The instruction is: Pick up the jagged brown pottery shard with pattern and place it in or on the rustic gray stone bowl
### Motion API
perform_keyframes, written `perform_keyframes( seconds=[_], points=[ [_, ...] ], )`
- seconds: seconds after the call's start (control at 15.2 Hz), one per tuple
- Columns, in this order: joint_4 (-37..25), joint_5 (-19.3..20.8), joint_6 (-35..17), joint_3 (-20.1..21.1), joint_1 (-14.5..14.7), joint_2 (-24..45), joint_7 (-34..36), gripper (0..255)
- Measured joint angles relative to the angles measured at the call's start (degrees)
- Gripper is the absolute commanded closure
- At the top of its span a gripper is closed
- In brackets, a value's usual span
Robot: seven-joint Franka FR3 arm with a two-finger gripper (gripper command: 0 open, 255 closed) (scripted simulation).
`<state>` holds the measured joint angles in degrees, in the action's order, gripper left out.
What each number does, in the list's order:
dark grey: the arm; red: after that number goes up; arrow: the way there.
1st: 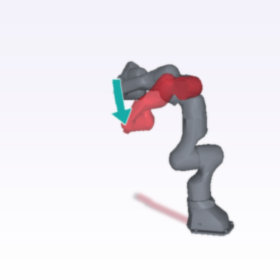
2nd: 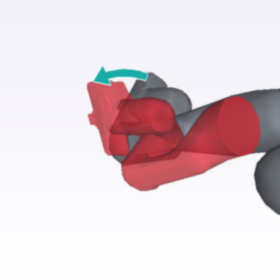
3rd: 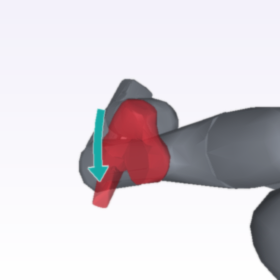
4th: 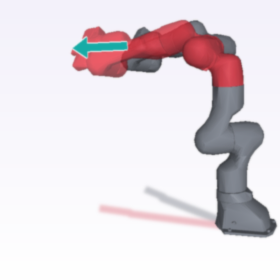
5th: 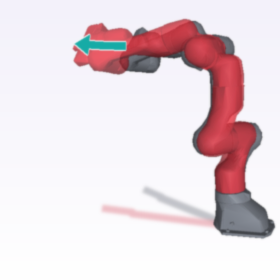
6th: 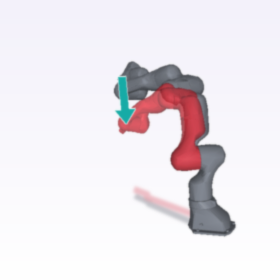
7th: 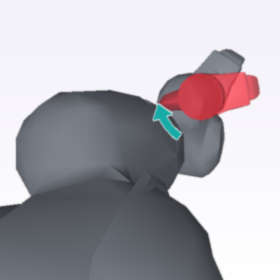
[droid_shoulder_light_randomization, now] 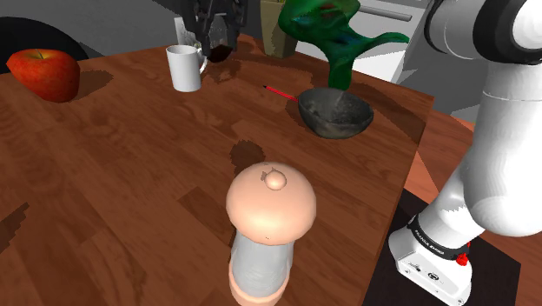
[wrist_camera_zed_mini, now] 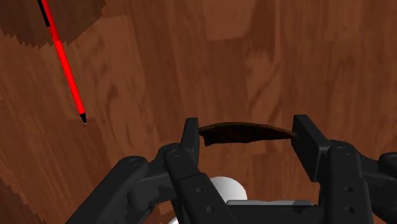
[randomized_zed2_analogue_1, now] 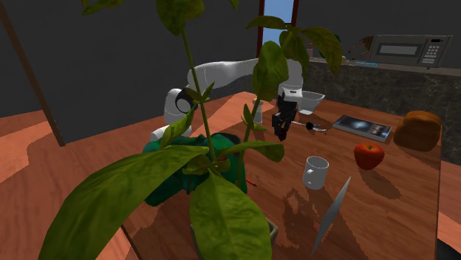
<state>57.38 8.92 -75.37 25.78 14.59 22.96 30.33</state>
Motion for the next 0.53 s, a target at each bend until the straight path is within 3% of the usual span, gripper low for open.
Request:
perform_keyframes(
  seconds=[0.33,0.53],
  points=[
    [21.8,-6.9,-6.5,-0.3,-7.1,-16.6,-4.1,255],
    [30.9,-10.3,-8.1,-1.6,-9.1,-24.8,-7.1,255]
  ],
)
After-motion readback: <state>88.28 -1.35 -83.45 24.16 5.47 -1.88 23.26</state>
